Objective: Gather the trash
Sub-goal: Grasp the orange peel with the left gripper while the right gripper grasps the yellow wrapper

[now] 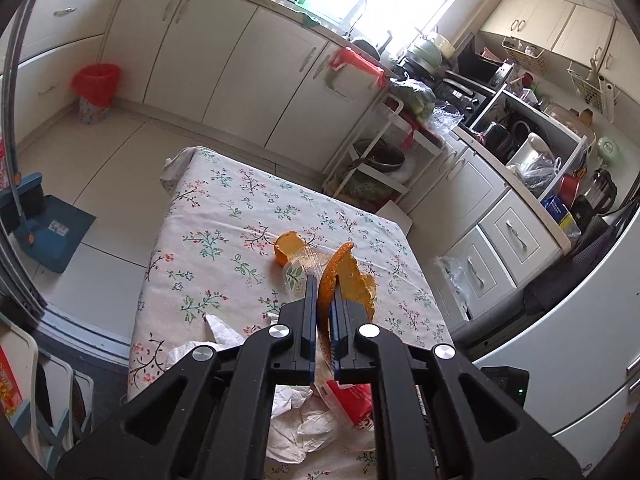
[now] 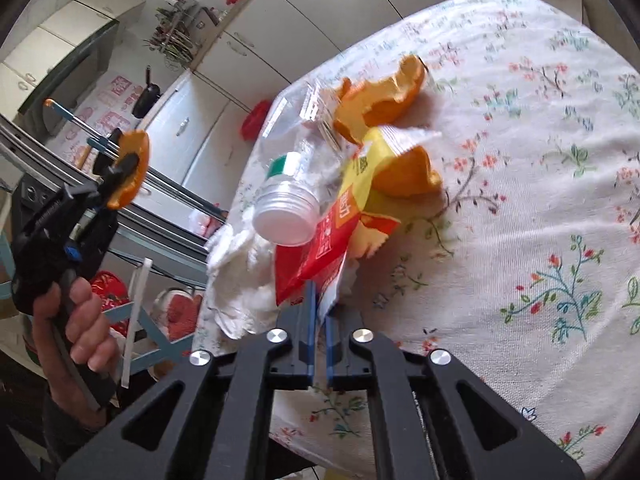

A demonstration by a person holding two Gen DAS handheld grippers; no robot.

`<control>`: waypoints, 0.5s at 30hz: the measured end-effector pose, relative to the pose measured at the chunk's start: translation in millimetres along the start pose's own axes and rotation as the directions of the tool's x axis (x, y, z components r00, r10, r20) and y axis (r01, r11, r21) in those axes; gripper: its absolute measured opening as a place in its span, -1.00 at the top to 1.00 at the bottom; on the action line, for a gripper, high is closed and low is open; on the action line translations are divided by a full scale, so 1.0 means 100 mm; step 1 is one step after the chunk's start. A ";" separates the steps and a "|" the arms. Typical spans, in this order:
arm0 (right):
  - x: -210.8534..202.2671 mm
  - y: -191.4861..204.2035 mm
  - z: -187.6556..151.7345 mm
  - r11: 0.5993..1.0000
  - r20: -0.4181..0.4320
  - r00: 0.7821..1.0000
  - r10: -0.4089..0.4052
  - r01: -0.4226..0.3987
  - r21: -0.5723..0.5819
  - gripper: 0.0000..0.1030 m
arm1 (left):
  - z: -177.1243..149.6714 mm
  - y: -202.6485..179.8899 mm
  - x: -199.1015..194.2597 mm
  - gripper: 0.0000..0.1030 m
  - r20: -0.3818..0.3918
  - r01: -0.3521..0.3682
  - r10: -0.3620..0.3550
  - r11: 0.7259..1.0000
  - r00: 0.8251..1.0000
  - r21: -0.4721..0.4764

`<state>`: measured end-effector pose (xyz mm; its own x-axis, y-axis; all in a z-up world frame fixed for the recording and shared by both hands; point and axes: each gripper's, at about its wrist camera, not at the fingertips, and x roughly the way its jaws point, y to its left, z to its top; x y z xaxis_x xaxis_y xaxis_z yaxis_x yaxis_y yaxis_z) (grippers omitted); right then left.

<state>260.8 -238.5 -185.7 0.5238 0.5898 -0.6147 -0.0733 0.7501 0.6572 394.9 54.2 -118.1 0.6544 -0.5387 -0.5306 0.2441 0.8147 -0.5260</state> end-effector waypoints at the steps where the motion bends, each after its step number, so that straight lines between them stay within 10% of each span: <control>1: -0.03 0.01 0.00 1.000 0.009 1.000 -0.002 0.002 -0.008 0.94 | 0.00 0.01 -0.02 0.90 0.004 0.001 -0.001 1.000 1.000 -0.005; 7: -0.08 -0.05 0.01 1.000 -0.031 0.999 0.015 -0.015 0.008 0.88 | -0.03 0.01 -0.06 0.90 0.007 0.008 -0.008 1.000 1.000 -0.017; 10: -0.11 -0.05 0.09 1.000 0.007 1.000 -0.003 0.003 0.017 0.08 | -0.05 0.02 -0.03 0.90 -0.003 0.013 -0.013 1.000 1.000 -0.022; 15: -0.01 -0.17 0.33 0.994 0.028 0.999 0.017 -0.020 0.106 0.30 | -0.09 -0.01 -0.02 0.90 -0.012 0.019 -0.019 1.000 1.000 -0.005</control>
<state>289.4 -261.7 -181.9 0.5462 0.5940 -0.5906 0.0067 0.7020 0.7121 387.0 52.4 -122.0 0.6406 -0.5568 -0.5287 0.2529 0.8031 -0.5395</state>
